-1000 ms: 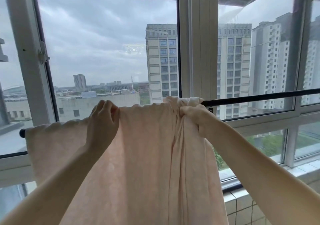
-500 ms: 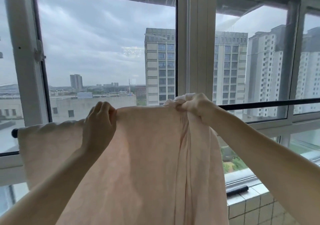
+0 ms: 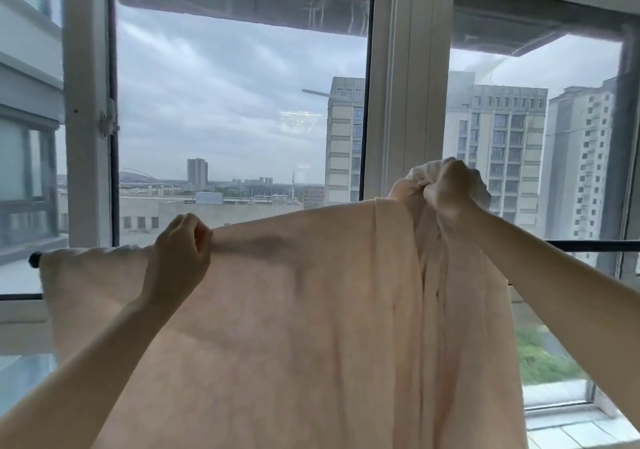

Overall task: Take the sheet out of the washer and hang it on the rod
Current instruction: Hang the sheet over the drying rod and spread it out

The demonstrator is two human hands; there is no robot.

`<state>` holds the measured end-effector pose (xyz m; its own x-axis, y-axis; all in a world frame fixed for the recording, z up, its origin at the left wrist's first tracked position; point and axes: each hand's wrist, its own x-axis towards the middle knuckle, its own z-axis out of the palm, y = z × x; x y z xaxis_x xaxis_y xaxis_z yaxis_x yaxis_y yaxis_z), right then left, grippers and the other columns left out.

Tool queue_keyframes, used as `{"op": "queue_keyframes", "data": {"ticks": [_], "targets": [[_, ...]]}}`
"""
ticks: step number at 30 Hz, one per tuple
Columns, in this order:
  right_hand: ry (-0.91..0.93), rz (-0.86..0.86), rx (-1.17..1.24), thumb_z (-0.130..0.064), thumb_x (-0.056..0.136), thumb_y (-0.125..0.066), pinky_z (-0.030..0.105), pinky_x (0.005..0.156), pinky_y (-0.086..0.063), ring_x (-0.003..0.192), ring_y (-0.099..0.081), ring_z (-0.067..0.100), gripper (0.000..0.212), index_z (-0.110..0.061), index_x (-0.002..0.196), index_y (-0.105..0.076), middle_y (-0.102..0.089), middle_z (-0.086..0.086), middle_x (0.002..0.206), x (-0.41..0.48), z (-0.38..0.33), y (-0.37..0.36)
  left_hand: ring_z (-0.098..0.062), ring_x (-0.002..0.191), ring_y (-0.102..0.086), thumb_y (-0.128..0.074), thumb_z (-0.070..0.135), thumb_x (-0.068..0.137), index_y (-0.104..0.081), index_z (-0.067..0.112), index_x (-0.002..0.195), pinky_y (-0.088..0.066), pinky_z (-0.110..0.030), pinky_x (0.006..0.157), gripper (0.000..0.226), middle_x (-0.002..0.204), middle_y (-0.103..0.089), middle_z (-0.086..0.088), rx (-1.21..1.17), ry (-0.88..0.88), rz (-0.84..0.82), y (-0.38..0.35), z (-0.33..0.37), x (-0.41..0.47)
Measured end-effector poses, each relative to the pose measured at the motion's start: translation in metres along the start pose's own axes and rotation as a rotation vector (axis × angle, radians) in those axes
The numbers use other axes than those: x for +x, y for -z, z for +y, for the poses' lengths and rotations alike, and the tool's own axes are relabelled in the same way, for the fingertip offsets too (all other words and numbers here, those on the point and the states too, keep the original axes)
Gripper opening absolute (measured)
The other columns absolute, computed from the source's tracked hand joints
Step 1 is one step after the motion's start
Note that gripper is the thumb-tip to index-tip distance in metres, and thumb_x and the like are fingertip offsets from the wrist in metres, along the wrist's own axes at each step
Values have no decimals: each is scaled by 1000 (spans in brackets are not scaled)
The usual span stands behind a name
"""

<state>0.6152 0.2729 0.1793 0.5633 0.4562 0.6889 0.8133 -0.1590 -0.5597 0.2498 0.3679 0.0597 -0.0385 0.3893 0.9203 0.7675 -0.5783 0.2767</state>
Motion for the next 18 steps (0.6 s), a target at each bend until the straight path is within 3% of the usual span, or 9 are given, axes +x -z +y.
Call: {"op": "queue_keyframes", "data": {"ticks": [5, 10, 13, 15, 18], "targets": [[-5, 9, -122, -20, 77, -73, 41, 85, -51, 101, -60, 39, 40, -4, 110, -58, -64, 19, 105, 26, 42, -3, -24, 64, -52, -60, 5, 89, -52, 9, 74, -42, -34, 62, 17, 73, -55, -6, 52, 51, 10, -8, 9, 2], [-50, -94, -129, -26, 82, -70, 39, 80, -49, 99, -62, 38, 36, -5, 109, -58, -65, 17, 103, 25, 95, 0, -25, 68, -49, -60, 3, 88, -53, 7, 74, -38, -35, 66, 16, 75, -55, -8, 99, 123, 3, -14, 9, 5], [-68, -148, -166, -32, 83, -70, 42, 81, -49, 103, -61, 39, 73, 2, 137, -35, -63, 20, 109, 19, 117, -7, -26, 72, -49, -60, 3, 88, -54, 7, 75, -38, -36, 69, 15, 77, -57, -11, 105, 166, -12, -16, 11, 8], [-63, -208, -207, -36, 85, -67, 40, 76, -44, 106, -59, 39, 83, 2, 144, -22, -60, 20, 114, 16, 121, -6, -27, 75, -49, -59, 3, 89, -54, 7, 77, -39, -36, 71, 14, 78, -56, -11, 103, 185, -24, -18, 14, 9], [14, -276, -428, -53, 84, -57, 39, 81, -46, 105, -56, 36, 60, -9, 123, -51, -50, 13, 111, 13, 112, 3, -28, 76, -51, -59, 6, 90, -54, 7, 78, -40, -37, 72, 13, 79, -56, -10, 102, 213, -21, -21, 17, 9]]}}
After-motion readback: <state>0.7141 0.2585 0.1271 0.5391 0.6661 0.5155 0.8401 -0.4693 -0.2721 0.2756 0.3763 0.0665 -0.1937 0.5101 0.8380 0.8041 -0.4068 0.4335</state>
